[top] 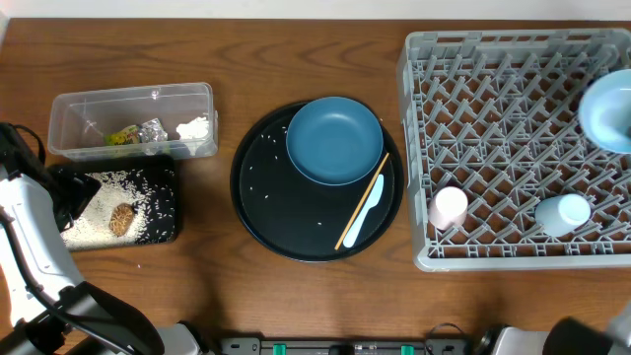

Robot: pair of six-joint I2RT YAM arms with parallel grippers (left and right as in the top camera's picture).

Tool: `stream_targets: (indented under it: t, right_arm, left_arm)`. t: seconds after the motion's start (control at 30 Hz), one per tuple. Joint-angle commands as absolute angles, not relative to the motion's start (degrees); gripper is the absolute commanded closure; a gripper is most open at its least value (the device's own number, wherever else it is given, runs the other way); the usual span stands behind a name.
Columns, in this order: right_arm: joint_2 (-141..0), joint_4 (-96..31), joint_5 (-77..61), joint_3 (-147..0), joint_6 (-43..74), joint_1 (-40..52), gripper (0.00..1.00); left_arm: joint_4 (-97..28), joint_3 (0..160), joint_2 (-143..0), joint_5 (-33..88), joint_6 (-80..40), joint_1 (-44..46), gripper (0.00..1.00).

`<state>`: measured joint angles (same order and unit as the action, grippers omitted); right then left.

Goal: Sort waste into correct bins and load items into the dishwasher rack
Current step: 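Lift the bowl and carry it right to the rack's back corner, then lower the bowl into the rack's back right corner and release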

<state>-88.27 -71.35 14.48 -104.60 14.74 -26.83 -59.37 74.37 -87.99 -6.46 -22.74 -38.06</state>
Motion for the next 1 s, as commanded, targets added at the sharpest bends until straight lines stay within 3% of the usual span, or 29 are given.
stream_targets:
  t: [0.0,0.27,0.67,0.97]
  right_arm:
    - [-92.7,-69.4,27.7,-105.6,14.1,-26.1,0.99]
    - [-103.1,-58.7,52.6,-105.6,3.7,-20.1,0.99]
    - [-117.5,-15.1,71.0,-105.6,-42.2,-12.4,0.99]
    - [-124.4,-9.6,71.4,-105.6,-46.3,-14.3,0.99]
  left_arm:
    - [-59.5,74.4,-87.7,-7.6,-23.1,-38.2,0.02]
    - [-59.5,74.4,-87.7,-7.6,-23.1,-38.2,0.02]
    - [-59.5,74.4,-87.7,-7.6,-23.1,-38.2,0.02]
    - [-59.5,74.4,-87.7,-7.6,-23.1,-38.2,0.02]
